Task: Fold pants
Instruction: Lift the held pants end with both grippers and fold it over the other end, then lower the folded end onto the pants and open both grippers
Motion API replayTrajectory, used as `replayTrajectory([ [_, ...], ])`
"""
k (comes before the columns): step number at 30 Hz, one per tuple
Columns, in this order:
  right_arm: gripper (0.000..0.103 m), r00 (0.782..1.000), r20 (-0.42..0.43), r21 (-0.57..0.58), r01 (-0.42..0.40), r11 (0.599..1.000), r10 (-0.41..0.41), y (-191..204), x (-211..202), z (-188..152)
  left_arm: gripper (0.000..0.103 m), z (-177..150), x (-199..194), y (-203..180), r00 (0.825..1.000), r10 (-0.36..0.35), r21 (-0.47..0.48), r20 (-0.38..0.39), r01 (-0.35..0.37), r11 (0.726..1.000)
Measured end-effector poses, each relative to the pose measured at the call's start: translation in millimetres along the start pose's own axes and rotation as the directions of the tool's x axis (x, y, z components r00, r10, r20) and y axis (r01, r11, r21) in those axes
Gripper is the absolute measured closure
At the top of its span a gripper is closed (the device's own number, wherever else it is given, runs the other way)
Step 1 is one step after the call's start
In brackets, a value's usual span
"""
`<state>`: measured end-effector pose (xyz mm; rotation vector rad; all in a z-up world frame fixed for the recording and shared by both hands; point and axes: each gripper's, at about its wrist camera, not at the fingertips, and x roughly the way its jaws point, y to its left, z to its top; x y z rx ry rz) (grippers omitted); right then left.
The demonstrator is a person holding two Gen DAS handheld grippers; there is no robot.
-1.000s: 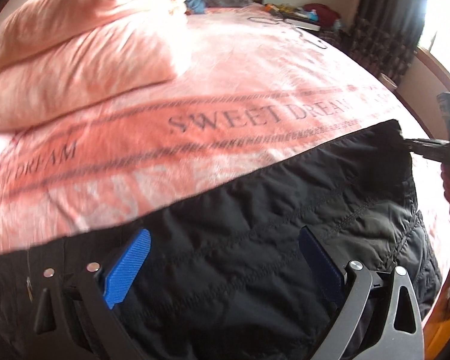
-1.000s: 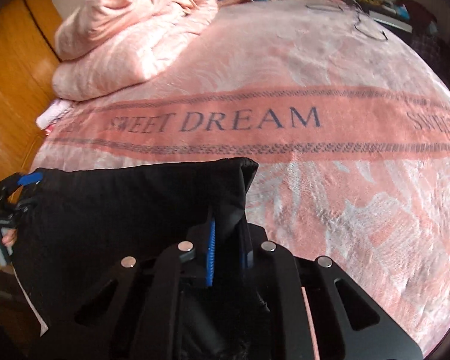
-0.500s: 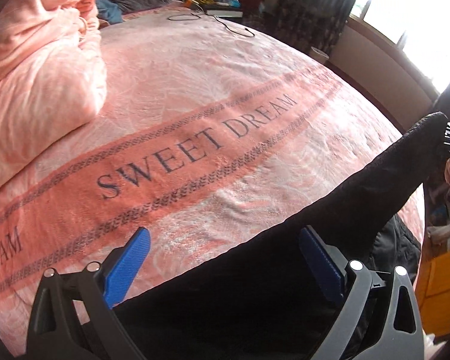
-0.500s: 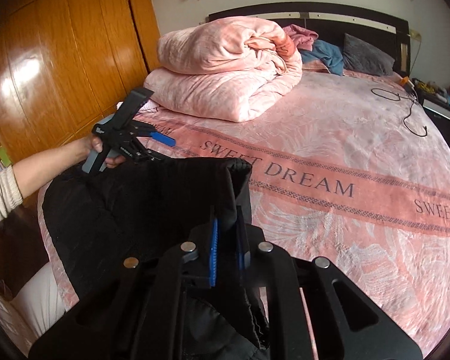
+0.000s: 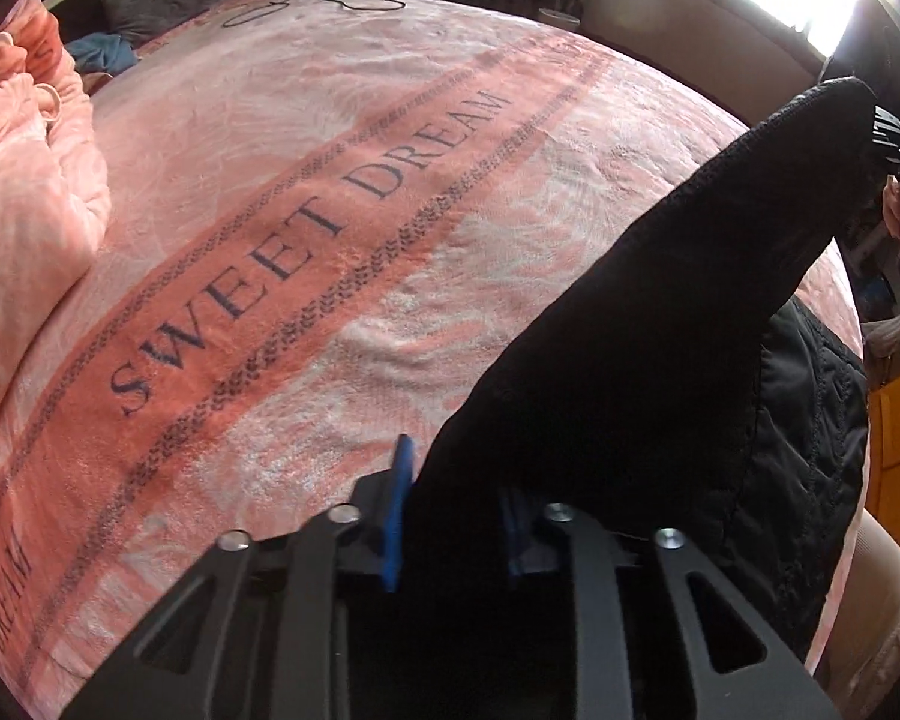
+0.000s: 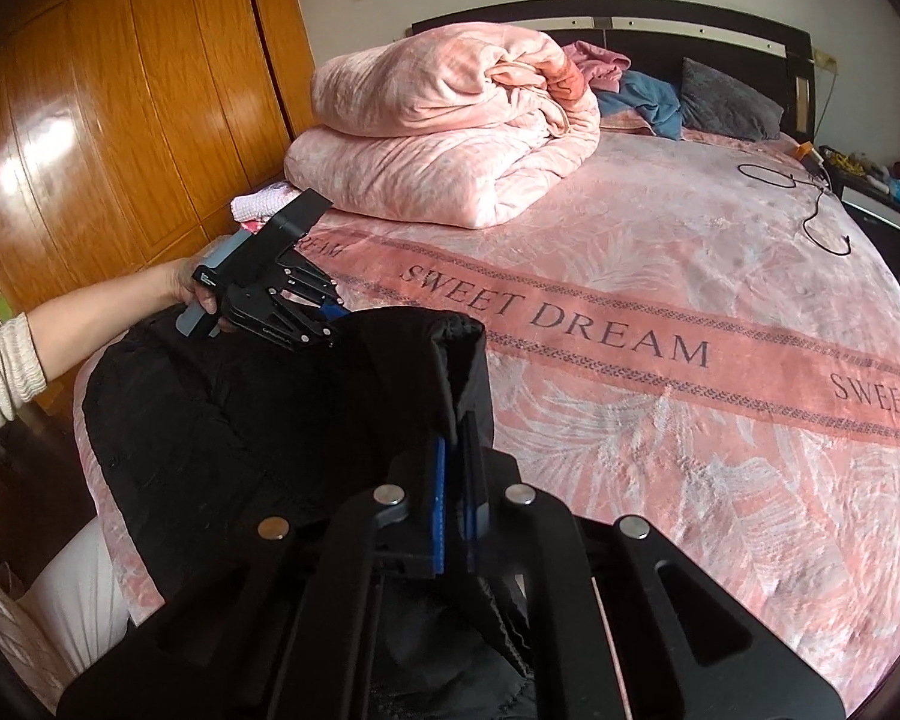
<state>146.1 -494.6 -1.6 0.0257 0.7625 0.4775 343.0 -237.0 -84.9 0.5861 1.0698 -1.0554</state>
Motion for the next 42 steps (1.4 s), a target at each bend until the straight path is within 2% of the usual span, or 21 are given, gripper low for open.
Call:
replayTrajectory([
  [4, 0.1, 1.0, 0.018, 0.07, 0.018, 0.997, -0.019, -11, 4, -2, 0.097, -7, -16, -2, 0.998, 0.045, -0.039, 0.054, -0.043, 0.998],
  [6, 0.1, 0.999, 0.031, 0.109, 0.037, 0.993, -0.041, -16, 5, 3, 0.098, -6, -33, -4, 0.989, 0.113, -0.076, 0.099, -0.106, 0.991],
  [7, 0.1, 0.998, 0.046, 0.119, 0.044, 0.992, -0.05, -16, 4, 7, 0.098, -3, -47, -7, 0.974, 0.18, -0.097, 0.137, -0.167, 0.981],
  [9, 0.101, 0.994, 0.088, 0.131, 0.054, 0.99, -0.066, -14, -3, 15, 0.099, 0, -75, -16, 0.933, 0.302, -0.144, 0.197, -0.277, 0.95],
  [11, 0.101, 0.988, 0.134, 0.128, 0.054, 0.99, -0.071, -9, -14, 20, 0.099, -3, -110, -38, 0.855, 0.439, -0.186, 0.276, -0.401, 0.897],
  [13, 0.101, 0.986, 0.158, 0.142, 0.04, 0.989, -0.063, -10, -23, 15, 0.099, -15, -132, -71, 0.778, 0.534, -0.187, 0.33, -0.501, 0.845],
  [14, 0.101, 0.986, 0.158, 0.16, 0.031, 0.987, -0.057, -11, -27, 8, 0.099, -22, -136, -88, 0.757, 0.557, -0.182, 0.342, -0.528, 0.829],
  [16, 0.101, 0.988, 0.146, 0.192, 0.029, 0.981, -0.057, -14, -32, -12, 0.099, -40, -130, -127, 0.734, 0.592, -0.158, 0.333, -0.575, 0.802],
  [17, 0.101, 0.989, 0.135, 0.216, 0.025, 0.976, -0.055, -15, -34, -27, 0.099, -48, -124, -143, 0.731, 0.597, -0.152, 0.33, -0.584, 0.798],
  [19, 0.101, 0.992, 0.105, 0.261, 0.035, 0.965, -0.064, -16, -36, -57, 0.099, -68, -111, -177, 0.738, 0.593, -0.135, 0.322, -0.584, 0.8],
  [20, 0.101, 0.994, 0.09, 0.288, 0.038, 0.957, -0.066, -16, -38, -75, 0.099, -77, -107, -192, 0.745, 0.579, -0.133, 0.33, -0.57, 0.81],
  [21, 0.101, 0.995, 0.081, 0.315, 0.035, 0.949, -0.064, -16, -40, -90, 0.099, -83, -105, -204, 0.743, 0.574, -0.127, 0.345, -0.568, 0.813],
  [22, 0.101, 0.995, 0.083, 0.335, 0.025, 0.942, -0.055, -15, -44, -104, 0.098, -87, -105, -217, 0.731, 0.576, -0.123, 0.366, -0.575, 0.809],
  [23, 0.101, 0.995, 0.082, 0.346, 0.022, 0.938, -0.054, -12, -46, -112, 0.098, -91, -105, -227, 0.735, 0.567, -0.122, 0.372, -0.567, 0.815],
  [28, 0.101, 0.995, 0.065, 0.379, 0.04, 0.925, -0.07, 0, -54, -149, 0.098, -114, -100, -270, 0.795, 0.497, -0.098, 0.347, -0.496, 0.863],
  [31, 0.101, 0.996, 0.063, 0.407, 0.037, 0.913, -0.069, 5, -58, -166, 0.098, -136, -85, -300, 0.818, 0.482, -0.065, 0.314, -0.488, 0.871],
  [34, 0.101, 0.996, 0.053, 0.417, 0.045, 0.908, -0.073, 9, -60, -182, 0.097, -156, -69, -316, 0.846, 0.453, -0.092, 0.281, -0.446, 0.89],
  [37, 0.101, 0.997, 0.025, 0.426, 0.06, 0.903, -0.078, 12, -57, -195, 0.095, -170, -52, -328, 0.847, 0.464, -0.111, 0.259, -0.451, 0.885],
  [42, 0.1, 0.995, -0.026, 0.434, 0.098, 0.896, -0.096, 12, -51, -212, 0.092, -184, -33, -331, 0.864, 0.448, -0.221, 0.231, -0.402, 0.889],
])
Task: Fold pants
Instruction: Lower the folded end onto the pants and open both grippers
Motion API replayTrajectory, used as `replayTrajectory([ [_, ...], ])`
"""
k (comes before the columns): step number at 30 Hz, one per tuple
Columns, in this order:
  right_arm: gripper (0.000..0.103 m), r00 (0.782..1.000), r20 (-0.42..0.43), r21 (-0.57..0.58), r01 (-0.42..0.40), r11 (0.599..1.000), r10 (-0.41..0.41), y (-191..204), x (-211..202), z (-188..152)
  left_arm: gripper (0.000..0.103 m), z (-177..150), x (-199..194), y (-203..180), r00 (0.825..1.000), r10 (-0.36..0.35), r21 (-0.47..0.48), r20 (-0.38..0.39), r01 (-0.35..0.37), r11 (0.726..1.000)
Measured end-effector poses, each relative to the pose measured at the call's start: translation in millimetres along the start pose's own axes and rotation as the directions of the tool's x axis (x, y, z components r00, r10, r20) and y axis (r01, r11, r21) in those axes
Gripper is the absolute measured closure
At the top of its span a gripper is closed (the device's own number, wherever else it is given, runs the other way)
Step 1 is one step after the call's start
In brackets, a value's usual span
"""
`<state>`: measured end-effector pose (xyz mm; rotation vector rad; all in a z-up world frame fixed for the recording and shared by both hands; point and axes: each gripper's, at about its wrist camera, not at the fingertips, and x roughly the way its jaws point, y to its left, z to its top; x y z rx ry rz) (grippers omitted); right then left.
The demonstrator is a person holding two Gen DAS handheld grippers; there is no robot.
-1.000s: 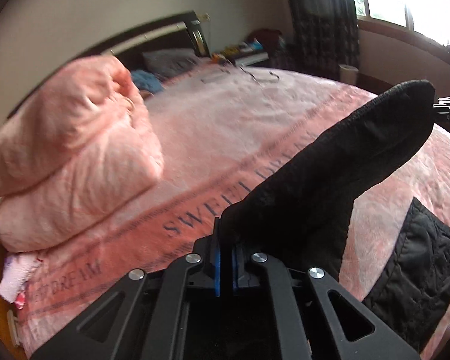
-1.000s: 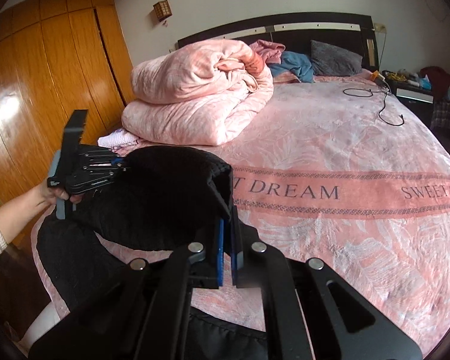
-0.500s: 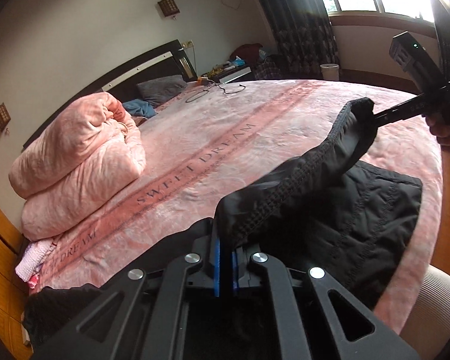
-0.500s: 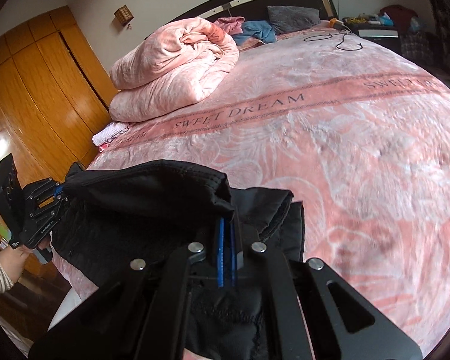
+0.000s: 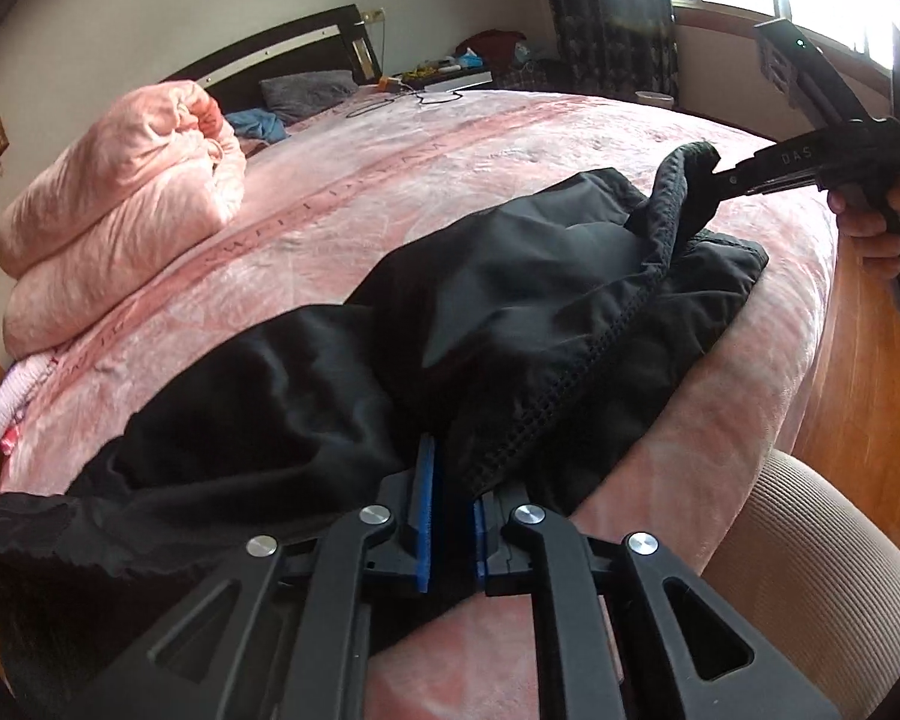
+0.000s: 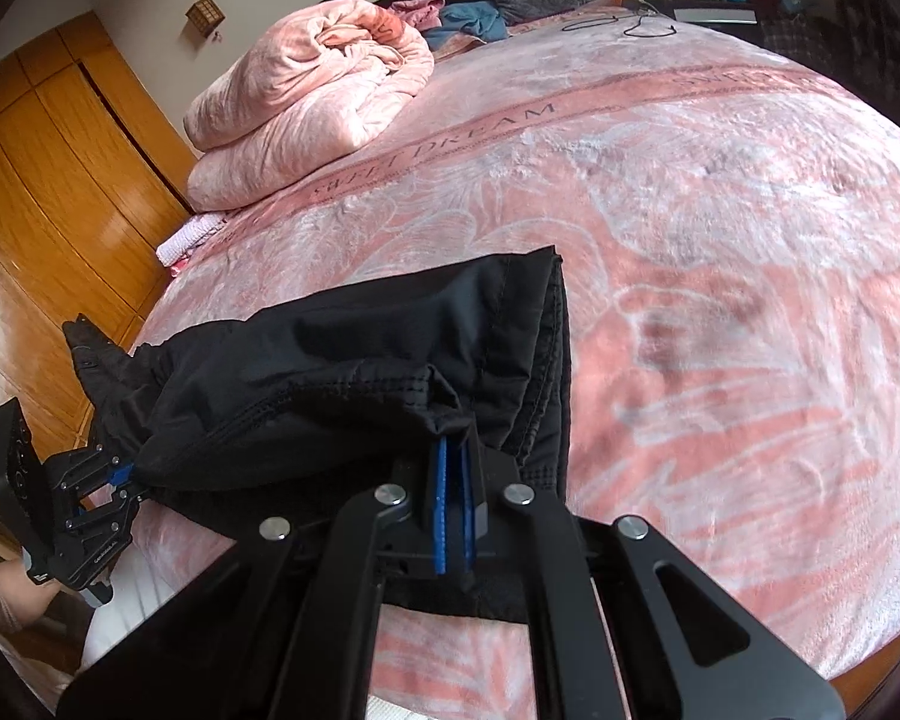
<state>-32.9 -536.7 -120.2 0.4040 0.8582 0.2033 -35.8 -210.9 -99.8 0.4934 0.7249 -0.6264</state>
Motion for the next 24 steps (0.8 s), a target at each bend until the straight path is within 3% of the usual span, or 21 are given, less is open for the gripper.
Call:
replayTrajectory([
  [10, 0.099, 0.997, 0.032, -0.025, 0.069, 0.997, -0.068, 2, 4, 2, 0.089, -10, 21, -7, 1.0, -0.013, -0.152, -0.017, 0.01, 0.988],
  [13, 0.083, 0.995, -0.01, -0.02, 0.099, 0.995, -0.099, -4, 9, -5, 0.084, -12, 21, -7, 1.0, -0.018, -0.17, -0.011, 0.015, 0.985],
  [14, 0.066, 0.992, -0.023, -0.019, 0.125, 0.992, -0.125, -6, 8, -10, 0.077, -13, 20, -7, 1.0, -0.026, -0.171, -0.012, 0.024, 0.985],
  [15, 0.06, 0.988, -0.027, -0.022, 0.149, 0.989, -0.15, -7, 6, -15, 0.061, -13, 19, -6, 0.999, -0.034, -0.171, -0.015, 0.031, 0.985],
  [16, 0.06, 0.986, -0.031, -0.025, 0.165, 0.986, -0.166, -8, 4, -20, 0.052, -14, 17, -7, 0.998, -0.051, -0.165, -0.022, 0.046, 0.985],
  [17, 0.056, 0.984, -0.044, -0.021, 0.174, 0.985, -0.175, -10, 0, -26, 0.038, -14, 13, -8, 0.998, -0.067, -0.16, -0.021, 0.063, 0.985],
  [18, 0.049, 0.982, -0.047, -0.012, 0.184, 0.983, -0.184, -12, -3, -31, 0.031, -15, 8, -9, 0.997, -0.082, -0.159, -0.014, 0.078, 0.984],
  [22, 0.047, 0.98, -0.036, 0.067, 0.199, 0.978, -0.197, -22, -29, -52, 0.028, -19, -14, -7, 0.994, -0.11, -0.165, -0.019, 0.105, 0.981],
  [24, 0.046, 0.99, -0.011, 0.134, 0.138, 0.981, -0.138, -21, -44, -61, 0.028, -23, -24, 5, 0.992, -0.119, -0.211, -0.029, 0.111, 0.971],
])
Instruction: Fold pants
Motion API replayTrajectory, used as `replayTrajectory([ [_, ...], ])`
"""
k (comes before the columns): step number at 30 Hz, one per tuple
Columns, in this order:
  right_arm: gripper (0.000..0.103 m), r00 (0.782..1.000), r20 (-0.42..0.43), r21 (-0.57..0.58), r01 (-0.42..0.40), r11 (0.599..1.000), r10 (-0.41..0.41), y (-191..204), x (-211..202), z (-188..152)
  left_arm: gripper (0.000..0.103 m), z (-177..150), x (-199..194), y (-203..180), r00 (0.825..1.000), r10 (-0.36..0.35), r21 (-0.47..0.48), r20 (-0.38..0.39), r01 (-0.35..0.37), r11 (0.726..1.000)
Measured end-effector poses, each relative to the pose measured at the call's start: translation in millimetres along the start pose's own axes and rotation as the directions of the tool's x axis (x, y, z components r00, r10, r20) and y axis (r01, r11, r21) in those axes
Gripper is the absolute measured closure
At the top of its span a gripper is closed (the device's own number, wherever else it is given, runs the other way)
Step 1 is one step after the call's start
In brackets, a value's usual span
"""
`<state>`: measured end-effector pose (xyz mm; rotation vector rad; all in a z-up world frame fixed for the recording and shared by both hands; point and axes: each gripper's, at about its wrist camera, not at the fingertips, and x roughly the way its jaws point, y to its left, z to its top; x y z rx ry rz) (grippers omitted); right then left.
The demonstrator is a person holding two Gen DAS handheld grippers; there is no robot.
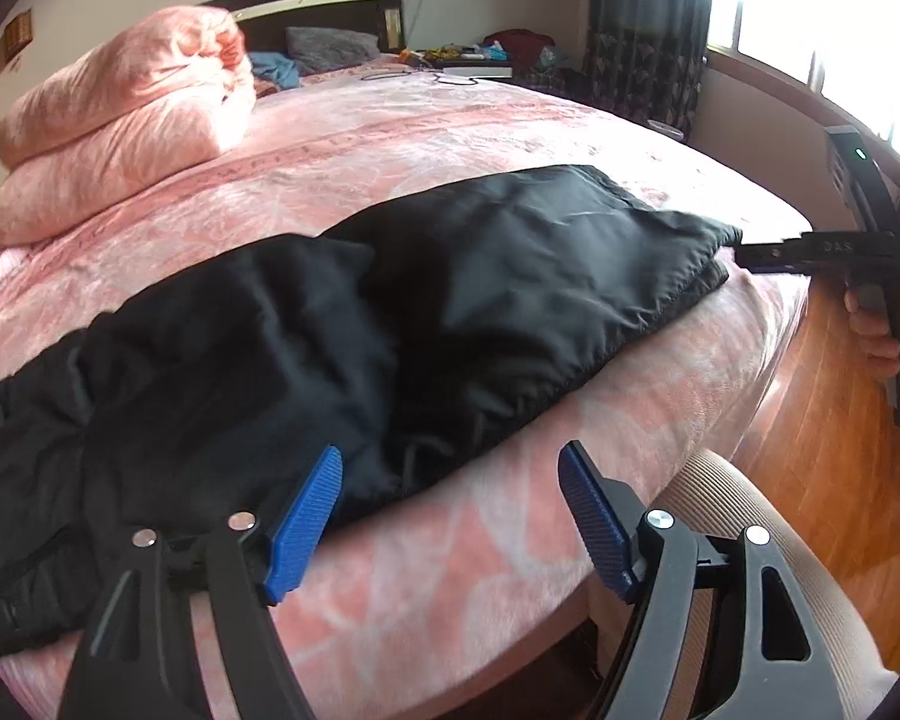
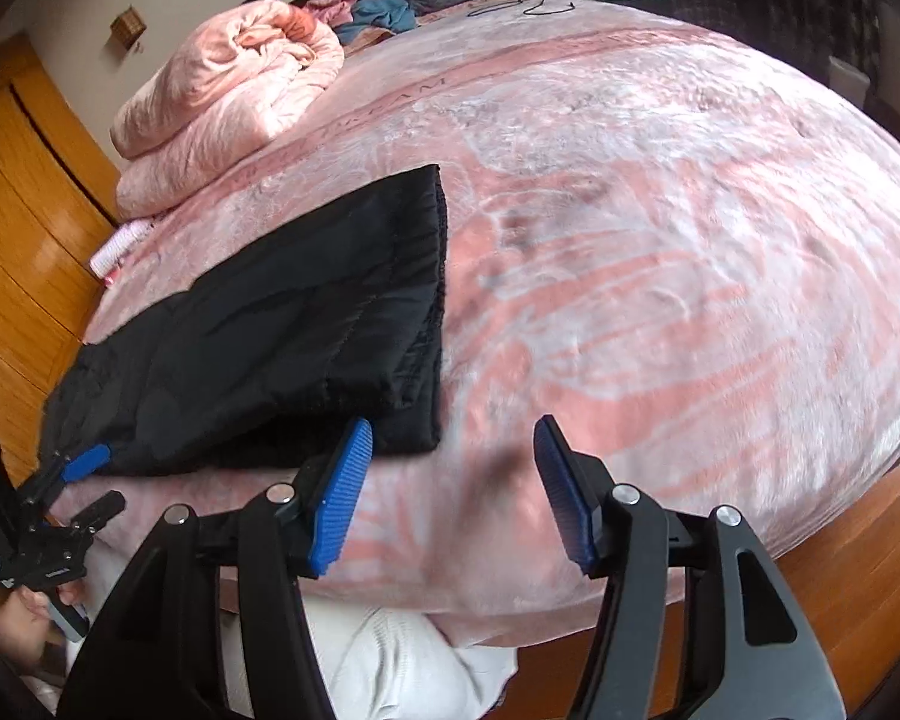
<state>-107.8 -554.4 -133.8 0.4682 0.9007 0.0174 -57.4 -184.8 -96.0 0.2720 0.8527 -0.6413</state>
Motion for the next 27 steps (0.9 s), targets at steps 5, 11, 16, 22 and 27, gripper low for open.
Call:
replayTrajectory([
  [5, 0.046, 0.971, 0.021, 0.111, -0.24, 0.964, 0.239, 33, -9, -11, 0.028, -5, -19, 48, 0.998, 0.05, -0.2, -0.044, -0.057, 0.978],
  [11, 0.053, 0.941, -0.054, 0.186, -0.319, 0.929, 0.334, 80, 32, -13, 0.028, -23, -37, 103, 0.99, 0.101, -0.414, -0.099, -0.133, 0.901],
  [16, 0.095, 0.933, -0.093, 0.295, -0.307, 0.905, 0.347, 83, 63, -6, 0.028, -44, -52, 142, 0.984, 0.129, -0.51, -0.12, -0.173, 0.843],
  [22, 0.1, 0.959, -0.092, 0.229, -0.242, 0.943, 0.268, 97, 56, -1, 0.028, -64, -66, 180, 0.974, 0.18, -0.608, -0.135, -0.225, 0.761],
  [27, 0.093, 0.973, -0.183, 0.15, -0.116, 0.982, 0.143, 110, 72, -3, 0.028, -79, -73, 207, 0.964, 0.209, -0.649, -0.163, -0.265, 0.713],
])
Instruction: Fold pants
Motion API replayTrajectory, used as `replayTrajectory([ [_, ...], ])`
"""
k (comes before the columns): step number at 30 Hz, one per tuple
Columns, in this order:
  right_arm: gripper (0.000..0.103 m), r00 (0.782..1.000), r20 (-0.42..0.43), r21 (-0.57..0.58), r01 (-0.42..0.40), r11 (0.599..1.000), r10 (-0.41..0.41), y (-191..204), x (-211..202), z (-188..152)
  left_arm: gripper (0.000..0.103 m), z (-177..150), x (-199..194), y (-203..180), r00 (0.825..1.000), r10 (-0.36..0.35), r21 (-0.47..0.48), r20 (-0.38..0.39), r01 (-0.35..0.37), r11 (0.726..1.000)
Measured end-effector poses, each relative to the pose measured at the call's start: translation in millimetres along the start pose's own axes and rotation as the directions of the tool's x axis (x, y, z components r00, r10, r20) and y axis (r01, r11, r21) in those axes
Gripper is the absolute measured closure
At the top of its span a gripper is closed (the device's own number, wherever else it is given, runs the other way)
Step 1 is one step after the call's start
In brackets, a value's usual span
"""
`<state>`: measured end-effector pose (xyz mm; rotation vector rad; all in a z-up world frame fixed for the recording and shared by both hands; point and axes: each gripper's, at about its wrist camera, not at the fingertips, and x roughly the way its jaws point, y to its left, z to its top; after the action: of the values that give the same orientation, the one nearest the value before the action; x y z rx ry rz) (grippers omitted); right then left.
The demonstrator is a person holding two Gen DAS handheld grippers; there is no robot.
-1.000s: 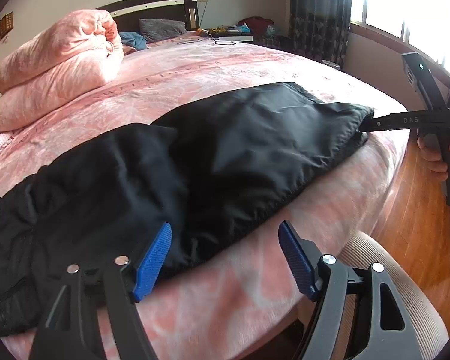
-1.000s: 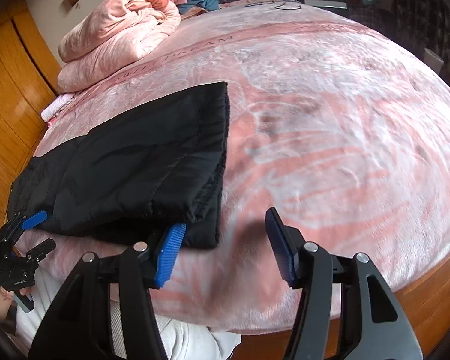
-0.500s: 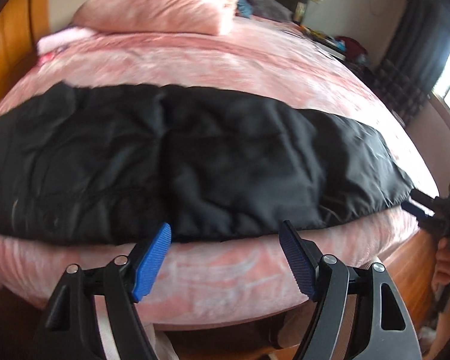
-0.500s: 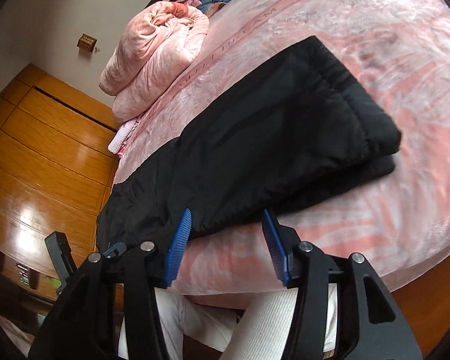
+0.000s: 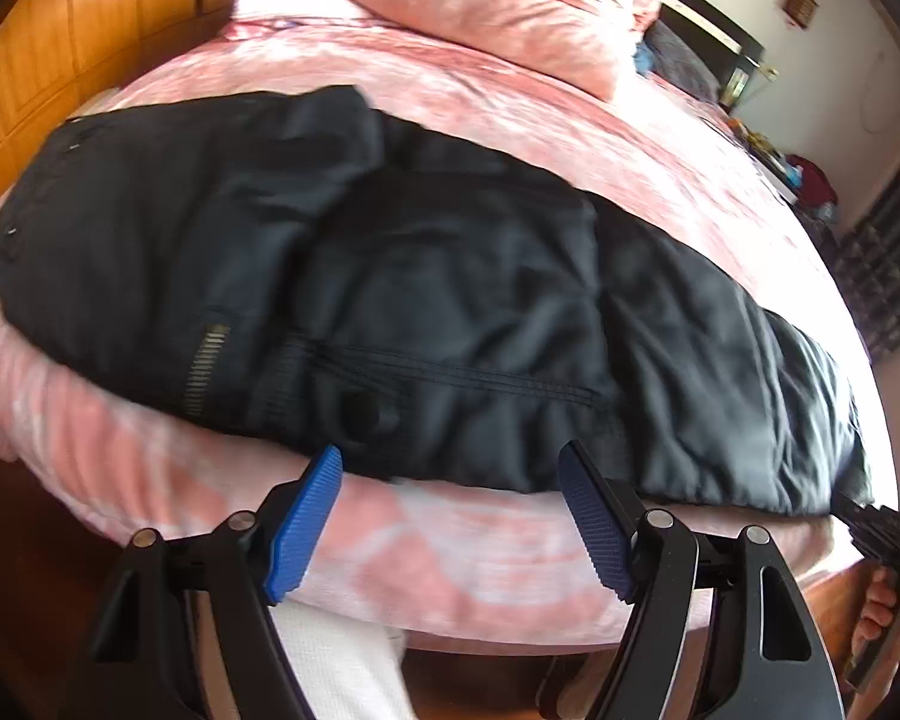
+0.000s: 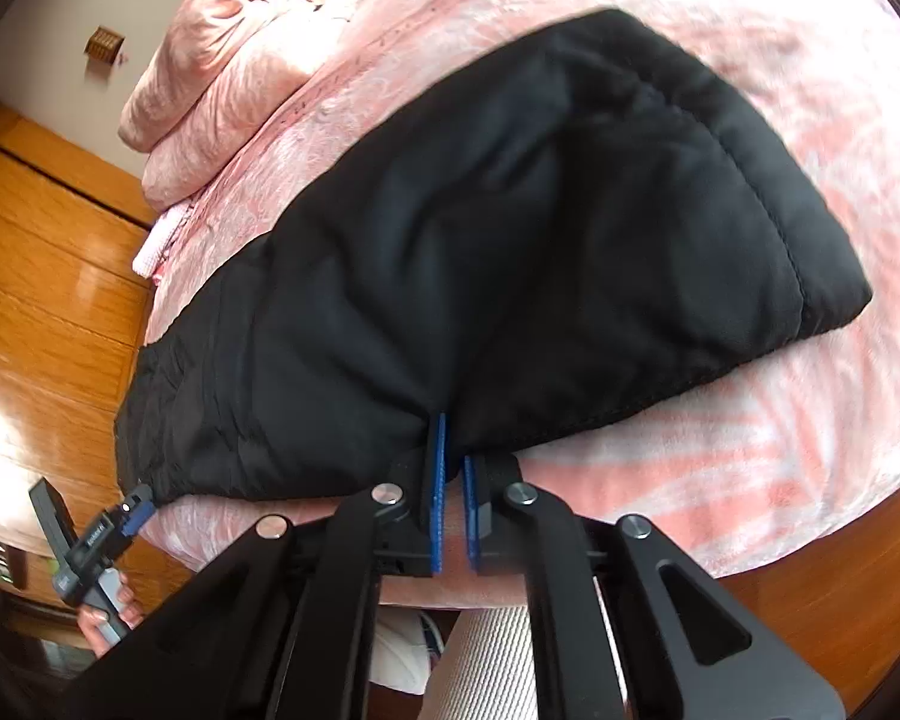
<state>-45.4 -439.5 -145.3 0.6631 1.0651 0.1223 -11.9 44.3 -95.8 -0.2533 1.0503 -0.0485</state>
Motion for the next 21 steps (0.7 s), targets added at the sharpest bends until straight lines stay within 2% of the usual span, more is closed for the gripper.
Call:
replayTrajectory([
  [1, 0.091, 1.0, 0.004, -0.015, 0.011, 1.0, -0.01, 5, -3, 1, 0.028, 1, -3, 11, 1.0, -0.004, -0.025, 0.006, 0.004, 1.0],
  [2, 0.082, 1.0, 0.011, -0.025, 0.017, 1.0, -0.017, 10, -8, 1, 0.028, 1, -5, 18, 1.0, -0.01, -0.047, 0.005, 0.01, 0.999],
  [4, 0.079, 1.0, 0.022, -0.035, 0.023, 0.999, -0.022, 20, -14, -2, 0.028, 1, -6, 32, 1.0, -0.028, -0.082, -0.013, 0.027, 0.996],
  [6, 0.071, 1.0, 0.021, -0.033, 0.012, 0.999, -0.011, 26, -17, -9, 0.028, 0, -5, 41, 0.999, -0.039, -0.11, -0.023, 0.036, 0.993],
  [10, 0.069, 0.999, -0.001, -0.099, 0.032, 0.995, -0.032, 63, -4, -25, 0.028, 6, 8, 55, 0.998, -0.051, -0.15, -0.046, 0.044, 0.988],
  [12, 0.07, 0.999, -0.033, -0.127, -0.005, 0.992, 0.0, 81, 5, -28, 0.027, 8, 15, 64, 0.996, -0.049, -0.198, -0.07, 0.034, 0.98],
  [14, 0.071, 0.998, -0.054, -0.145, -0.03, 0.989, 0.023, 95, 13, -33, 0.027, 10, 18, 75, 0.992, -0.098, -0.265, -0.075, 0.075, 0.961],
  [17, 0.071, 0.992, -0.109, -0.153, -0.087, 0.984, 0.07, 114, 31, -35, 0.028, 9, 16, 84, 0.989, -0.128, -0.29, -0.069, 0.103, 0.951],
  [18, 0.071, 0.99, -0.122, -0.154, -0.089, 0.984, 0.071, 118, 38, -35, 0.031, 8, 14, 88, 0.991, -0.118, -0.304, -0.065, 0.093, 0.948],
  [21, 0.071, 0.989, -0.137, -0.179, -0.08, 0.981, 0.056, 132, 50, -35, 0.033, 2, 0, 110, 0.995, -0.092, -0.35, -0.047, 0.07, 0.934],
])
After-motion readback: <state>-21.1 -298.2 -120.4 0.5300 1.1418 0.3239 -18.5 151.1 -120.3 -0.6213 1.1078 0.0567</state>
